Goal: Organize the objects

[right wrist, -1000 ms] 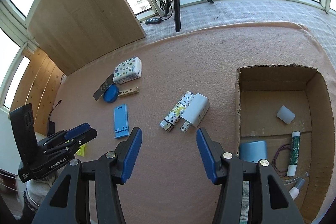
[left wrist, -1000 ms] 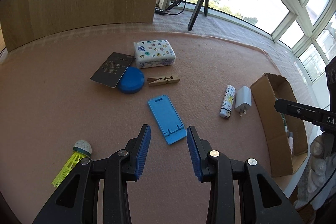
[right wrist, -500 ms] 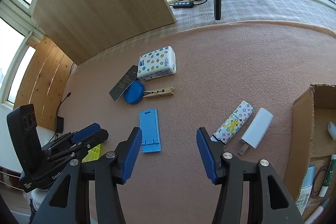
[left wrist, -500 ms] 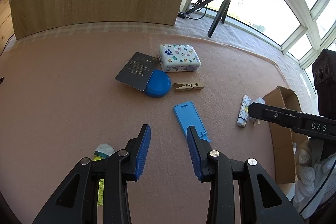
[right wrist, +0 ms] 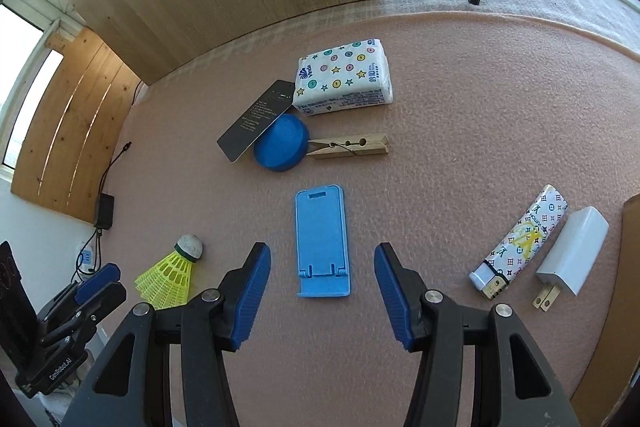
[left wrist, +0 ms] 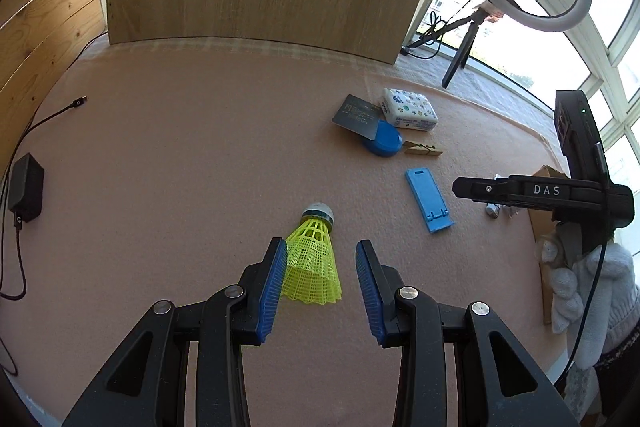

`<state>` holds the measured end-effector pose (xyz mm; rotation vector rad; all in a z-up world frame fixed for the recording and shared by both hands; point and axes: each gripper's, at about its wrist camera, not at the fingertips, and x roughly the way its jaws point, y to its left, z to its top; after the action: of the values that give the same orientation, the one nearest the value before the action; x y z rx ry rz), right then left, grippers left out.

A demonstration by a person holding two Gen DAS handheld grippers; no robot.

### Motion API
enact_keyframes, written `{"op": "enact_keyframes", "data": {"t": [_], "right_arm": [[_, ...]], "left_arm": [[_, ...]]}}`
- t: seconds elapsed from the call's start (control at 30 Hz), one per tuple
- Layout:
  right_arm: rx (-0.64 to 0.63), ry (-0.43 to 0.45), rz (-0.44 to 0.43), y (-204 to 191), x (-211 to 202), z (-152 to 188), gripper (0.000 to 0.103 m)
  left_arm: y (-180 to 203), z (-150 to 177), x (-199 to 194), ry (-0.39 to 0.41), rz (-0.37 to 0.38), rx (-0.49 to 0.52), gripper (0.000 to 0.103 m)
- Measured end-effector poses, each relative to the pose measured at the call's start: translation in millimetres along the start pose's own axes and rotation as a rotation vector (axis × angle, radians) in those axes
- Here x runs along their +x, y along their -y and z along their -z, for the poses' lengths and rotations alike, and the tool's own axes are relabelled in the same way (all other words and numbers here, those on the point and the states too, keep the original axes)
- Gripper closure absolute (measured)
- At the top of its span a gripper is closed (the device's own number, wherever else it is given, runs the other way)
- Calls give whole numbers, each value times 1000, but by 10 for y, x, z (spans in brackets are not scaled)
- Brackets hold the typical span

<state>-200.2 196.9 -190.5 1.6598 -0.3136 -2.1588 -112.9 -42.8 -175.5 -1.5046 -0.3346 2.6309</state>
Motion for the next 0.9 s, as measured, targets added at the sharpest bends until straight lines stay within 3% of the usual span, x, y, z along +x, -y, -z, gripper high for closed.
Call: {"op": "enact_keyframes", "data": {"t": [0.27,0.67,0.9], "right_arm": [[-22,-29,-66,-310,122,22,53],[-38,-118,-162,-863,564,121,53],[5,-153,-197,-988,782,172,53]], "left_arm": [[-296,221,105,-19,-26,-49,65],[-341,192,449,-48,-20,29,65],[-255,167,592,-63,37,42,87]]}}
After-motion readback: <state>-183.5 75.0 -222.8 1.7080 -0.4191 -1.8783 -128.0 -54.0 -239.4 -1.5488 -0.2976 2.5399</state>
